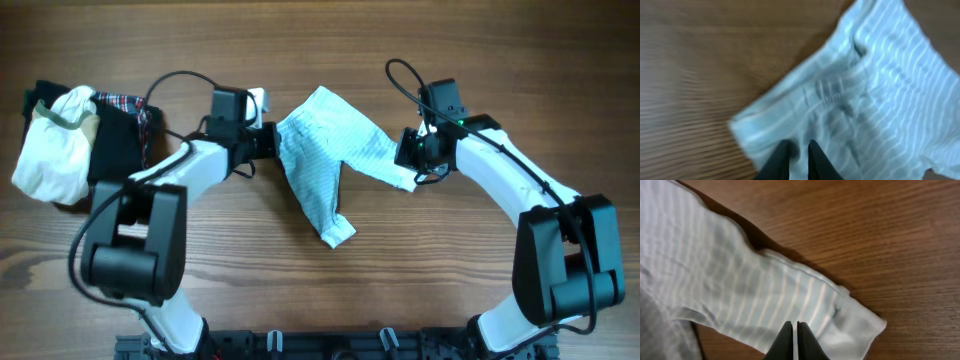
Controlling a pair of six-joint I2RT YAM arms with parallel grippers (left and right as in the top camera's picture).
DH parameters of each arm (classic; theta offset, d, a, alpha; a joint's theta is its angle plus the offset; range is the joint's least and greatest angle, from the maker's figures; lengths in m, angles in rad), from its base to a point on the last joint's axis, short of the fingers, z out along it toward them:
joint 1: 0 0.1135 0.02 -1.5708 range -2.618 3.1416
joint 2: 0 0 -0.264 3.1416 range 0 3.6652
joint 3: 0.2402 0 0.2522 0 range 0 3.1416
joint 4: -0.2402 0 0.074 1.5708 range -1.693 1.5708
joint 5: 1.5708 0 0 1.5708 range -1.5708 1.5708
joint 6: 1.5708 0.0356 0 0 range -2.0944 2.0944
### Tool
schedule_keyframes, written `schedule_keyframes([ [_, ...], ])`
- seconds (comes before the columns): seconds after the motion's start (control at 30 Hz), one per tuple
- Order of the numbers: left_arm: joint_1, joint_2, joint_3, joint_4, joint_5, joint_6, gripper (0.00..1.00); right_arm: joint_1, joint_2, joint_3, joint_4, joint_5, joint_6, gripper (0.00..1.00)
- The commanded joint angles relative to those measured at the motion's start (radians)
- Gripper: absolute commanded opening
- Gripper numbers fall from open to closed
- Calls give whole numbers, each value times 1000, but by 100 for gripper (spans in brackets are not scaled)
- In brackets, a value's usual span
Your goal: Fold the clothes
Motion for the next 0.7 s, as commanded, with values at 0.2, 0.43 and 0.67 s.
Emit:
schedule_keyframes([
  [0.2,-66,33,11,-119,-259,8,8,2,54,-153,162,41,16,4],
  [0.43,-66,35,11,-327,-333,-42,4,-2,178,-169,320,262,38,4],
  [0.67,-67,35,11,-546,-348,-211,4,-66,190,-145,514,312,-52,4],
])
